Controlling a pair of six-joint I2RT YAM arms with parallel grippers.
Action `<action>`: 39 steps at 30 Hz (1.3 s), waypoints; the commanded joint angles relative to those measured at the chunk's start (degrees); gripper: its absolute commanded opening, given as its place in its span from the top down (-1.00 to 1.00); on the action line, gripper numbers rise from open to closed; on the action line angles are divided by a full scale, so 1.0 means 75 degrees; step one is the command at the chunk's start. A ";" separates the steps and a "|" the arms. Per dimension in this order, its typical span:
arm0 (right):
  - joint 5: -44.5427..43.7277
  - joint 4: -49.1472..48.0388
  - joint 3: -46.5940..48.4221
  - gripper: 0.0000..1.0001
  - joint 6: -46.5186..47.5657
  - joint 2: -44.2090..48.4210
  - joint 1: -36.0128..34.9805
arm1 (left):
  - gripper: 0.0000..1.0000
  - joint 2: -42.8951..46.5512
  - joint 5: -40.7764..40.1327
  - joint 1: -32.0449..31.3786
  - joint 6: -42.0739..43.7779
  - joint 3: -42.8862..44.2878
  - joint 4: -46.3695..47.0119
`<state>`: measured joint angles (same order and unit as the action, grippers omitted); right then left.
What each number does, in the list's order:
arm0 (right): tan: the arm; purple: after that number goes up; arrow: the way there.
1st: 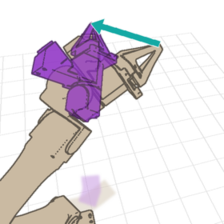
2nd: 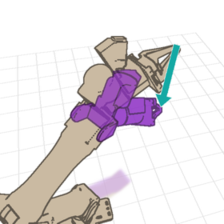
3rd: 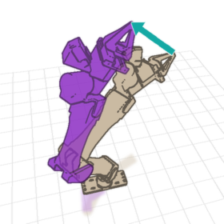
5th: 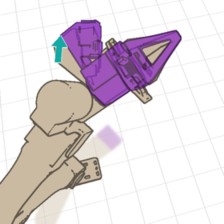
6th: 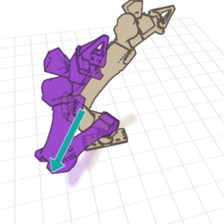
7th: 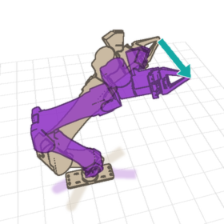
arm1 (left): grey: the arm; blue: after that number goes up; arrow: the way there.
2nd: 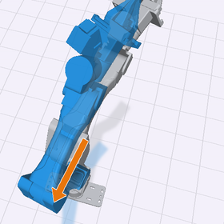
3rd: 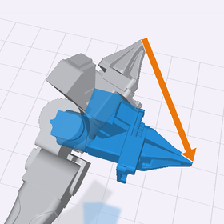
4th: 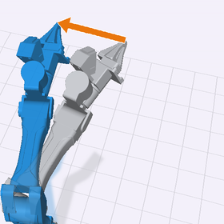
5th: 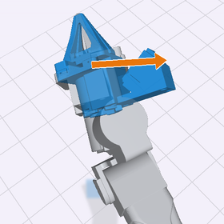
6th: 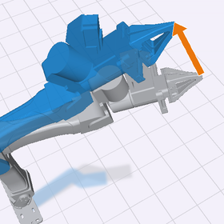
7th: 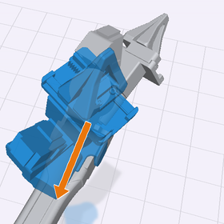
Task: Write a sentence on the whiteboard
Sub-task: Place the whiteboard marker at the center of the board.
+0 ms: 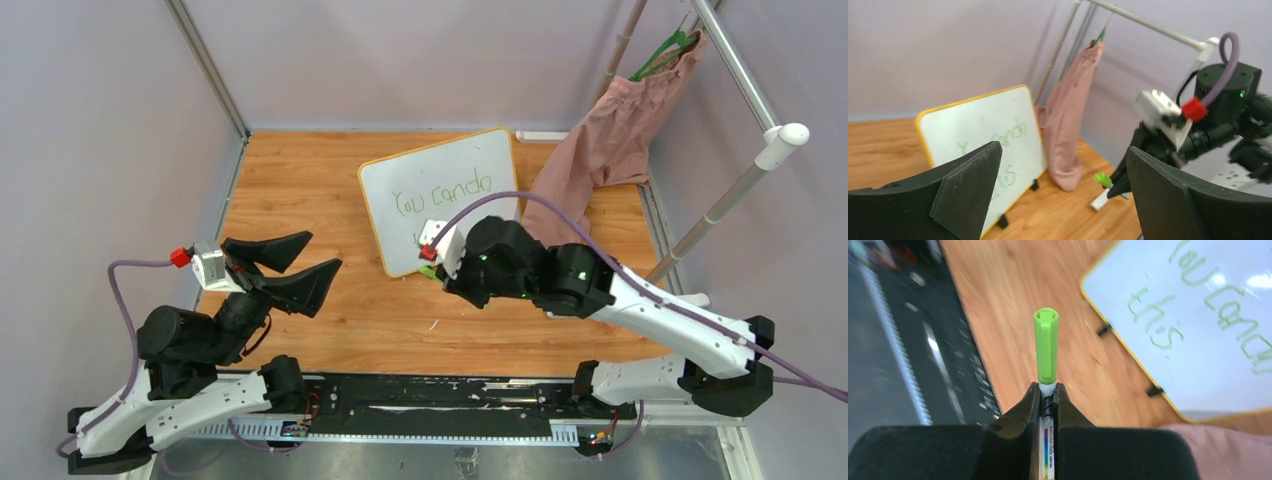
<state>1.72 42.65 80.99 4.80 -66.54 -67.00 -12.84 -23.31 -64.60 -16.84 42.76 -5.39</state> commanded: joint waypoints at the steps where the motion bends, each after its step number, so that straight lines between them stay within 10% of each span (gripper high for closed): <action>1: -0.2085 0.0976 -0.0967 1.00 0.1868 -0.0388 -0.0478 | -1.00 0.0024 -0.0871 0.0000 0.1604 0.0257 -0.0897; 16: -0.2270 -0.1378 -0.2918 1.00 0.3544 -0.2133 -0.0773 | -1.00 0.0636 -0.2087 0.0000 0.2839 -0.1229 -0.0829; 39: -0.1304 -0.1960 -0.2354 1.00 0.3286 -0.4389 0.0198 | -1.00 0.1376 -0.2614 -0.0002 0.2691 -0.1417 -0.1039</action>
<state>-8.93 29.12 64.34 29.02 -100.68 -67.44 -2.46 -41.85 -64.58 3.03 32.56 -13.45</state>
